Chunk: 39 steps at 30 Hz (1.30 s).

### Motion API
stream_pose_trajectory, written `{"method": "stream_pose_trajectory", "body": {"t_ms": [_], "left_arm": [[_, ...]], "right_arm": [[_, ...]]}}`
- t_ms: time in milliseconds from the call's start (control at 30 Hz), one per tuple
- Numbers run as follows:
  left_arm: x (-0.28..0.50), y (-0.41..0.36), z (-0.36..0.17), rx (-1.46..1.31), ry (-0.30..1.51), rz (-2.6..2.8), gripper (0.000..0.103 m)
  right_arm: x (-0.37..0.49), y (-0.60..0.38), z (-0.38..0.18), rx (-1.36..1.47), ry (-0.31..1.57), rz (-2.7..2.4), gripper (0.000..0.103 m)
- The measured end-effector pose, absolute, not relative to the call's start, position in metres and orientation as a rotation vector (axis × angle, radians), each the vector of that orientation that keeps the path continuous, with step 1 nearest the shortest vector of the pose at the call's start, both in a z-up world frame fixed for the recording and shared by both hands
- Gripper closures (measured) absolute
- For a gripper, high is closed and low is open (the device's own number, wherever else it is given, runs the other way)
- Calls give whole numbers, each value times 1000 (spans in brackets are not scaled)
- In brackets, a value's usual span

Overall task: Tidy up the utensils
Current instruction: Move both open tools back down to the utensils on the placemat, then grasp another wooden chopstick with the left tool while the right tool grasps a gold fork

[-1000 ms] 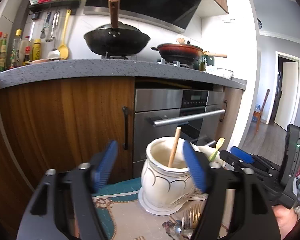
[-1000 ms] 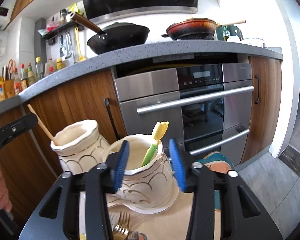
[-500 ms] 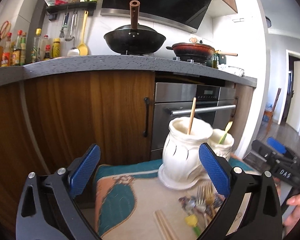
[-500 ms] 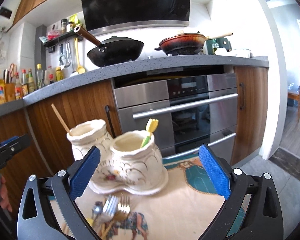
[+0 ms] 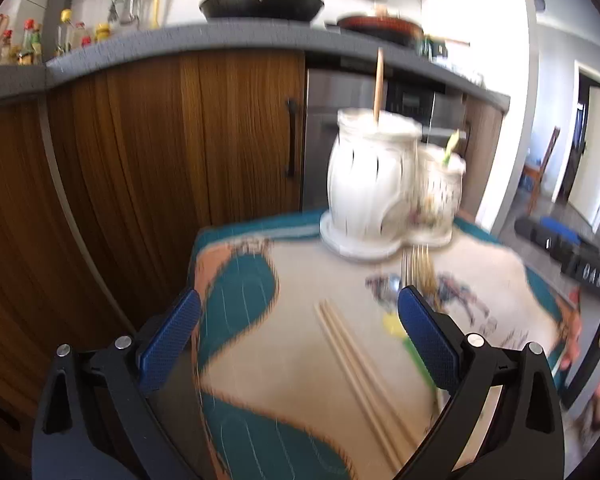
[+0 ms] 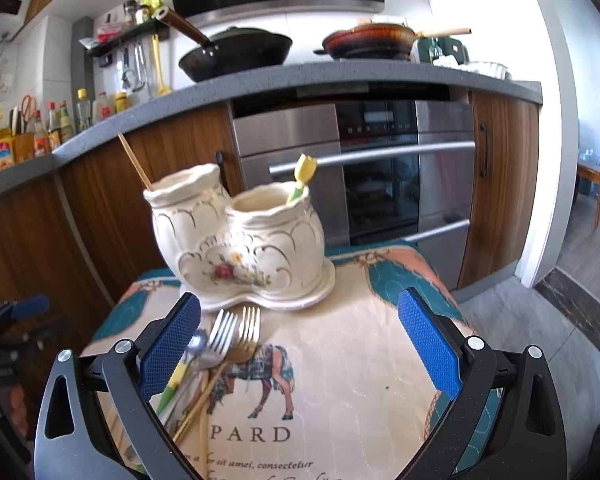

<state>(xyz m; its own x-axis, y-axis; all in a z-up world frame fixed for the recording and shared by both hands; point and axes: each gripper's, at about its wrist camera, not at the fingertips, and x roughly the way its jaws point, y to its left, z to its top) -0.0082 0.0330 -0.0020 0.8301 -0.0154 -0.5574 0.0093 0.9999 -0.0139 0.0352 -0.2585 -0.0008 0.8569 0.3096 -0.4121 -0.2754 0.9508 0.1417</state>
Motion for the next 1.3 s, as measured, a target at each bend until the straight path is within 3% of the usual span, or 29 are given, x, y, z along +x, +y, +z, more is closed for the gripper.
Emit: {"method": "stream_pose_trajectory", "body": {"t_ms": [367, 500, 667, 867, 1300], "left_arm": [[-4, 20, -47, 61, 812, 8, 6], [-6, 18, -53, 95, 855, 4, 22], [-5, 18, -59, 53, 881, -38, 25], [1, 25, -59, 48, 893, -27, 48], [0, 16, -55, 6, 921, -82, 49]], "right_arm": [[45, -254, -13, 54, 523, 322, 5], [46, -253, -14, 49, 532, 322, 5], [45, -251, -14, 43, 534, 332, 5], [45, -251, -14, 39, 536, 330, 5], [46, -247, -15, 24, 541, 343, 5]]}}
